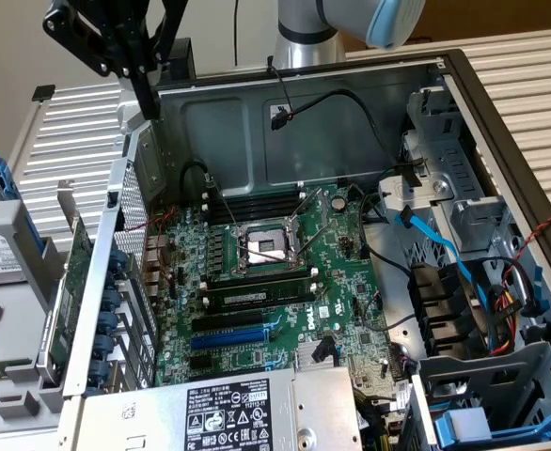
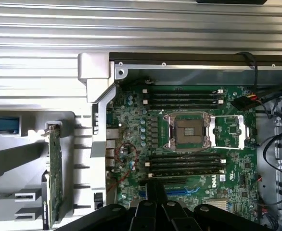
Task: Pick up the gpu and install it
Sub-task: 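Reach for the gpu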
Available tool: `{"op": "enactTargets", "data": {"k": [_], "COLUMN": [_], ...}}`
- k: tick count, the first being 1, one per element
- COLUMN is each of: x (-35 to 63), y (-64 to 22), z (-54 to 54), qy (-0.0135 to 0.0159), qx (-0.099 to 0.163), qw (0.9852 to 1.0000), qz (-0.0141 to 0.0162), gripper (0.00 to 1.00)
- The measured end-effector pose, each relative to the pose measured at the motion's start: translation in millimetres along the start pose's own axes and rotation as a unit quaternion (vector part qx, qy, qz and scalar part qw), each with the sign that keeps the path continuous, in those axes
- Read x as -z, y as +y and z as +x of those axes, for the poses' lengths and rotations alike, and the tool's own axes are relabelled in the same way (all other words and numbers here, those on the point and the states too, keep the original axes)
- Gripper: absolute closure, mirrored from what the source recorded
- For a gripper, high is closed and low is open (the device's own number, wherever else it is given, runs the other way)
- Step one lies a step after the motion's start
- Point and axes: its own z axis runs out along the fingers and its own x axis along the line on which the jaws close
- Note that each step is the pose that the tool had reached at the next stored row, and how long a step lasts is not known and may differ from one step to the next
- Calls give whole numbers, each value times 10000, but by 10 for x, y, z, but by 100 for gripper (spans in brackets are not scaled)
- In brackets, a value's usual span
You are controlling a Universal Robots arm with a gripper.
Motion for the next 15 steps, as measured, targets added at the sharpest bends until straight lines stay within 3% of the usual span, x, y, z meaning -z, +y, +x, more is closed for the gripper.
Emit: {"op": "enactTargets", "data": {"k": [3, 4, 7, 11, 15], "x": [3, 6, 15, 19, 36], "y": [0, -1, -1, -2, -7], "z": [40, 58, 155, 200, 369], "qy": [-2, 7, 24, 27, 30], "qx": [61, 75, 95, 113, 124], "qw": [9999, 9999, 9999, 9998, 9998], "qz": [103, 118, 141, 139, 139], "gripper": [89, 89, 89, 89, 89]}}
